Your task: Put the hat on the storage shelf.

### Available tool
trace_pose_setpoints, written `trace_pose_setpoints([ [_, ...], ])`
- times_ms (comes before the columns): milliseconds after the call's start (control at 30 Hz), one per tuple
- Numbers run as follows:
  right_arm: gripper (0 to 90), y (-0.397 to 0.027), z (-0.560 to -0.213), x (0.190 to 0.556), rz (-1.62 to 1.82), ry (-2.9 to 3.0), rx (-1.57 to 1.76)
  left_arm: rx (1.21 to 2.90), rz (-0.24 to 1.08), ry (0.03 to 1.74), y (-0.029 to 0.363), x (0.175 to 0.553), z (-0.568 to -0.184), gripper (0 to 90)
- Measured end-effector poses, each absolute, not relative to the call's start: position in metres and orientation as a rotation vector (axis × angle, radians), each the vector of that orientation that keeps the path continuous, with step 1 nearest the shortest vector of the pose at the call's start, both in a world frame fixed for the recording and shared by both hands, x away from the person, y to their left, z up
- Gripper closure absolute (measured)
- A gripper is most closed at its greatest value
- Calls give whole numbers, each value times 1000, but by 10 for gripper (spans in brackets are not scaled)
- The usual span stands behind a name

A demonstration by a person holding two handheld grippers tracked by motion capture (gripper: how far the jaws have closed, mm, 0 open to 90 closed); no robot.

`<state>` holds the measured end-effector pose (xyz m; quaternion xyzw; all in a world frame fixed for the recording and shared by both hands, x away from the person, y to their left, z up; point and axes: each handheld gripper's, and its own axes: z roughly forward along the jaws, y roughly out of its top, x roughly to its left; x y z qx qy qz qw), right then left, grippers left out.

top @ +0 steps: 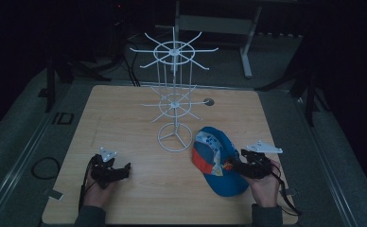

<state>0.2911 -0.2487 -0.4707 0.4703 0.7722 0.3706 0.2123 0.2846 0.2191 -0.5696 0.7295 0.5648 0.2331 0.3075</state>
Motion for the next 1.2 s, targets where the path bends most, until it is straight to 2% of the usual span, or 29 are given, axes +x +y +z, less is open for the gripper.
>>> trace_pose_setpoints([
  [700, 396, -235, -476, 300, 982, 2236, 1298, 1933, 616, 1492, 219, 285, -569, 146],
  [1200, 384, -249, -457, 322, 1054, 2304, 1336, 1929, 615, 1494, 219, 285, -569, 146],
])
